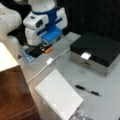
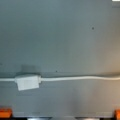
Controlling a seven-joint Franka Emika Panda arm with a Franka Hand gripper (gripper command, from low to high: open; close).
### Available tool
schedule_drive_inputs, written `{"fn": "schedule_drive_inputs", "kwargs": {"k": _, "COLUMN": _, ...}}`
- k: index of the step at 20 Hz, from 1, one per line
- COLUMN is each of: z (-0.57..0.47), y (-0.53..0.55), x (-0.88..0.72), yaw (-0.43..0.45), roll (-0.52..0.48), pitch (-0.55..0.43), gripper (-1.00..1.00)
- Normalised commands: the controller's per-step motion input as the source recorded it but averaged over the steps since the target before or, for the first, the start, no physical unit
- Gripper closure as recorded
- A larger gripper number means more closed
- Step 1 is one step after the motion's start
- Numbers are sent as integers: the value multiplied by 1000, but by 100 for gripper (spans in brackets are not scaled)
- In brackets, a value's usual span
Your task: Open the box. Pick up the pen. Place the pen in the box. Pick up the book. Place the book on the shelf.
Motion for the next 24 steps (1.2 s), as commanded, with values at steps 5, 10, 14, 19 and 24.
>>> {"fn": "schedule_drive_inputs", "kwargs": {"k": 5, "z": -23, "y": 3, "x": 77, "yaw": 29, "roll": 122, "pitch": 247, "gripper": -100}}
{"fn": "schedule_drive_inputs", "kwargs": {"k": 10, "z": -93, "y": 32, "x": 208, "yaw": -25, "roll": 142, "pitch": 115, "gripper": -100}}
{"fn": "schedule_drive_inputs", "kwargs": {"k": 14, "z": -43, "y": 157, "x": 226, "yaw": -37, "roll": 164, "pitch": 49, "gripper": -100}}
{"fn": "schedule_drive_inputs", "kwargs": {"k": 19, "z": -4, "y": 330, "x": 324, "yaw": -69, "roll": 233, "pitch": 56, "gripper": -100}}
{"fn": "schedule_drive_inputs", "kwargs": {"k": 24, "z": 8, "y": 393, "x": 473, "yaw": -121, "roll": 170, "pitch": 64, "gripper": -100}}
